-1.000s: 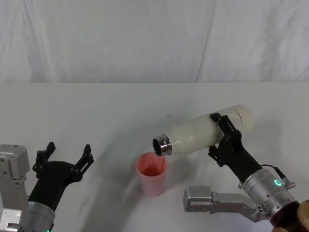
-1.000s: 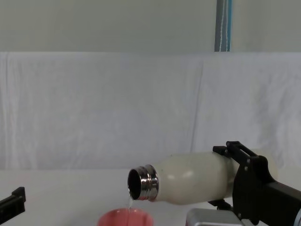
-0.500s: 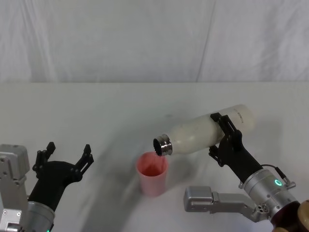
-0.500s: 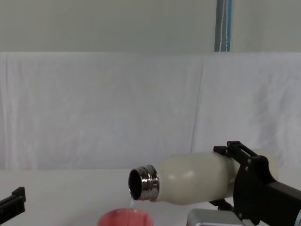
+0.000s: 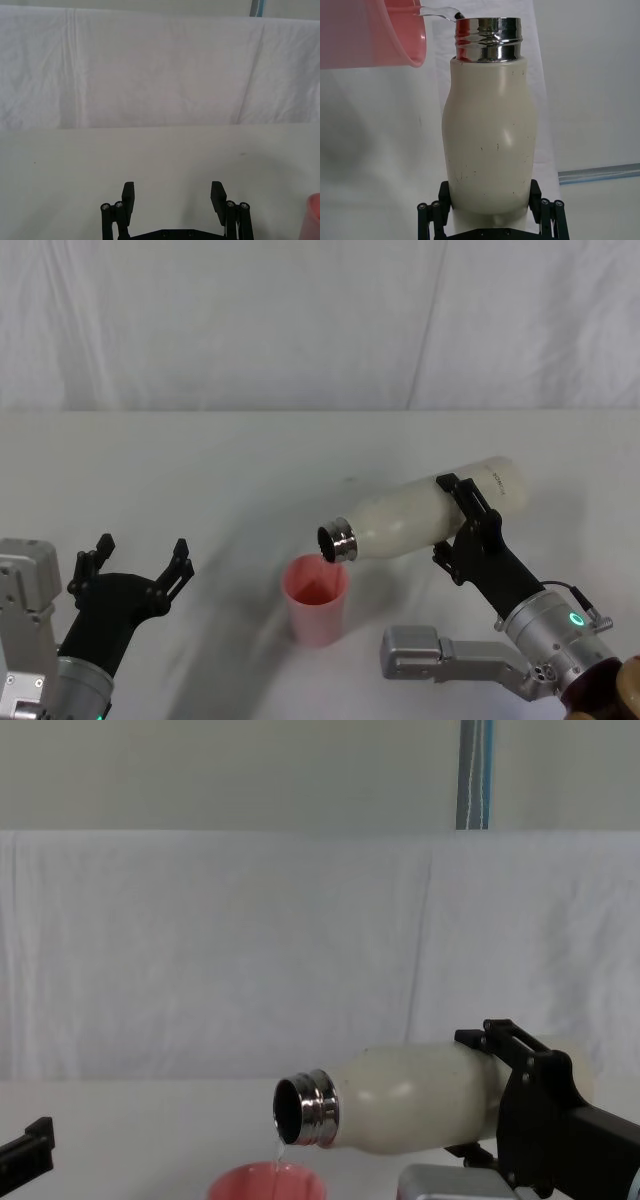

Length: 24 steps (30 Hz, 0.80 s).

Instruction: Grasp the thermos with one hand and pour water into the cup lid.

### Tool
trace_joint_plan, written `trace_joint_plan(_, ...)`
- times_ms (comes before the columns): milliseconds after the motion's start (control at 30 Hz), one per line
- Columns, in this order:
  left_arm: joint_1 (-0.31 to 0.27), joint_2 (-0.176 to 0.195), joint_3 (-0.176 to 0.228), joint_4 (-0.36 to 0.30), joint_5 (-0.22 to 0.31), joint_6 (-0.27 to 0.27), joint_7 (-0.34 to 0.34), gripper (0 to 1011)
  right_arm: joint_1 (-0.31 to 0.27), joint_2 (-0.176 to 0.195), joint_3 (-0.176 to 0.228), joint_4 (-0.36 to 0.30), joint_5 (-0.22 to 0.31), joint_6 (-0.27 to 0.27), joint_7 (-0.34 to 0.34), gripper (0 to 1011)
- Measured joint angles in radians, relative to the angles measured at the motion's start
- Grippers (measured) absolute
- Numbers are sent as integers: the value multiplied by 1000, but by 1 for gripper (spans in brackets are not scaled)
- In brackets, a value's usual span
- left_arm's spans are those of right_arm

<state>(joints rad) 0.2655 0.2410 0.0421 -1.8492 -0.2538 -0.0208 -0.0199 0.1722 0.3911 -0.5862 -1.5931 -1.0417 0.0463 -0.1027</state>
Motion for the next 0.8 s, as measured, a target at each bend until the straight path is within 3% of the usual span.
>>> trace_joint_plan(800, 0, 0, 0, 0, 0, 0, 0, 1001, -3, 1, -1, 0, -1, 0, 1, 947)
